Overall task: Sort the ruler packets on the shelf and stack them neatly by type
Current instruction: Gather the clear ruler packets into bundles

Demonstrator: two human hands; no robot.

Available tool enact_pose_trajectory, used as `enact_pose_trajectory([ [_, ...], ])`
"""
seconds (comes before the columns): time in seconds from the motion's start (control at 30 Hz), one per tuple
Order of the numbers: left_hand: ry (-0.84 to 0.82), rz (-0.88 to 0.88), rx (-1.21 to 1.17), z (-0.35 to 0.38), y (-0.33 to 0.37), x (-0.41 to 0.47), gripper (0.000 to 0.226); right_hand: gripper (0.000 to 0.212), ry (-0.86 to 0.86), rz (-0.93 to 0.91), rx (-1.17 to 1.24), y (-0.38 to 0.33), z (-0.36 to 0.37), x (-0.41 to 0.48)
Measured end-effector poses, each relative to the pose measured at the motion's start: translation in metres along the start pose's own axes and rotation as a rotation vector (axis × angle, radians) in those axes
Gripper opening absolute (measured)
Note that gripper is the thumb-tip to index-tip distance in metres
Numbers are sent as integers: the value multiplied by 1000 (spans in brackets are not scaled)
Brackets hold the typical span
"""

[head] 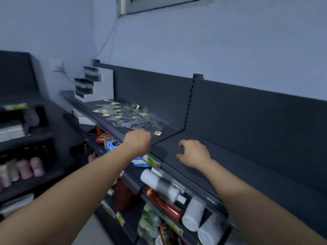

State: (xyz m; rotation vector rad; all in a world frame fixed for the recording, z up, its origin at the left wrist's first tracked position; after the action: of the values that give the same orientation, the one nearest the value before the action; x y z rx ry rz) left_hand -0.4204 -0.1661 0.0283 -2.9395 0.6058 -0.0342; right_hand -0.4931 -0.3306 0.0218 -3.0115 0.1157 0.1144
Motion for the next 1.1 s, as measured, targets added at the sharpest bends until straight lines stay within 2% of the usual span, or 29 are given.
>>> enact_pose_trajectory([
  [0.27, -12, -45, 24, 21, -109, 35, 18, 35, -28, -28, 21, -86, 14, 86],
  [0.53, -31, -80, -32, 47, -172, 86, 19, 36, -91, -3, 2, -124, 28, 167],
  [0.63, -52, -69, -44, 56, -182, 112, 12, 45, -146, 35, 24, -125, 36, 196],
  [0.9, -67, 2, -57, 74, -188, 204, 28, 67, -268, 237, 170, -104, 50, 288],
  [1.1, -137, 66, -135, 89, -191, 262, 41, 89, -226, 285, 131, -92, 59, 338],
])
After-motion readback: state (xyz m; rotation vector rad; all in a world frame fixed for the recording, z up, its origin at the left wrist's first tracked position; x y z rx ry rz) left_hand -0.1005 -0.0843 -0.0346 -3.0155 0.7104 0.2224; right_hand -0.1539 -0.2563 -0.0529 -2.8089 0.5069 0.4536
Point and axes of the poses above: each hand's wrist, its own x-axis towards the middle knuckle, its own z-axis out of the palm, y = z × x, the point moved 5 cm from there along x, towards the middle knuckle, and after that the axes turned 11 degrees about -y, right-handed, at the moved point
